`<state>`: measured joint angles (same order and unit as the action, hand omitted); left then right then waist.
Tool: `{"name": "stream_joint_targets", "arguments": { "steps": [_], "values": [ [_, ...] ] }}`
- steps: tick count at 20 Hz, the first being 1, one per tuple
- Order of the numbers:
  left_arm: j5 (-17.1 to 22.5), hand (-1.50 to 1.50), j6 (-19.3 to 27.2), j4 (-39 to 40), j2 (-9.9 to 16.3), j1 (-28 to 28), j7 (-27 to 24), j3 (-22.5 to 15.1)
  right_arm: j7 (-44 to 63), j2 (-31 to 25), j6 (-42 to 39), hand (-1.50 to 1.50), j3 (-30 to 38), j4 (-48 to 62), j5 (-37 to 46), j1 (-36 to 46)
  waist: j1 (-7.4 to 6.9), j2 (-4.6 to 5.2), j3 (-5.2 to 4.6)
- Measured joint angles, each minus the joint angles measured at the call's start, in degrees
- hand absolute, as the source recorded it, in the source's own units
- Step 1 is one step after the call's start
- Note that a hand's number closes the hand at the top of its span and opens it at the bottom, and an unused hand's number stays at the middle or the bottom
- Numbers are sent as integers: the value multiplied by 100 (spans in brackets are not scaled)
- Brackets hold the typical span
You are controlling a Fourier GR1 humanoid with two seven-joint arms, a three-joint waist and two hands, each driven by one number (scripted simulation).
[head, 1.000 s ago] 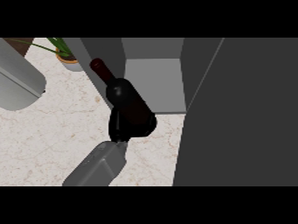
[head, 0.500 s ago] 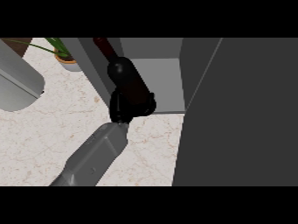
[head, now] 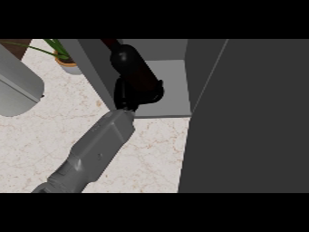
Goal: Pick up the wine, place it into the cabinet and close the cabinet
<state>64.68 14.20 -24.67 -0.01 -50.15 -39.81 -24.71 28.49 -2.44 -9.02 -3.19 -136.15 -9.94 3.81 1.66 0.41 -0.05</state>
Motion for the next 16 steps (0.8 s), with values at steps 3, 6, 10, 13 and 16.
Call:
{"name": "stream_joint_targets", "arguments": {
  "steps": [3, 6, 10, 13, 16],
  "values": [
    [54, 150, 46, 231, -1, -252, 53, 29, -147, 34, -50, -150, -56, 45, 41, -98, 25, 7, -1],
    [61, 150, 67, 489, -1, -486, 128, 79, -23, 18, 9, -150, -35, -32, 12, 0, 52, 16, -1],
    [129, 150, 74, 812, 0, -812, 326, 100, -91, 16, -27, -150, -16, 27, -39, 30, 127, 40, -1],
    [184, 150, 70, 929, 11, -904, 346, 67, -71, 52, -1, -150, -136, 38, 52, 86, 194, 51, -1],
    [269, 150, 66, 1040, -2, -1027, 347, 85, -105, 62, -22, -150, -173, 79, 48, 103, 240, 70, -2]
  ]
}}
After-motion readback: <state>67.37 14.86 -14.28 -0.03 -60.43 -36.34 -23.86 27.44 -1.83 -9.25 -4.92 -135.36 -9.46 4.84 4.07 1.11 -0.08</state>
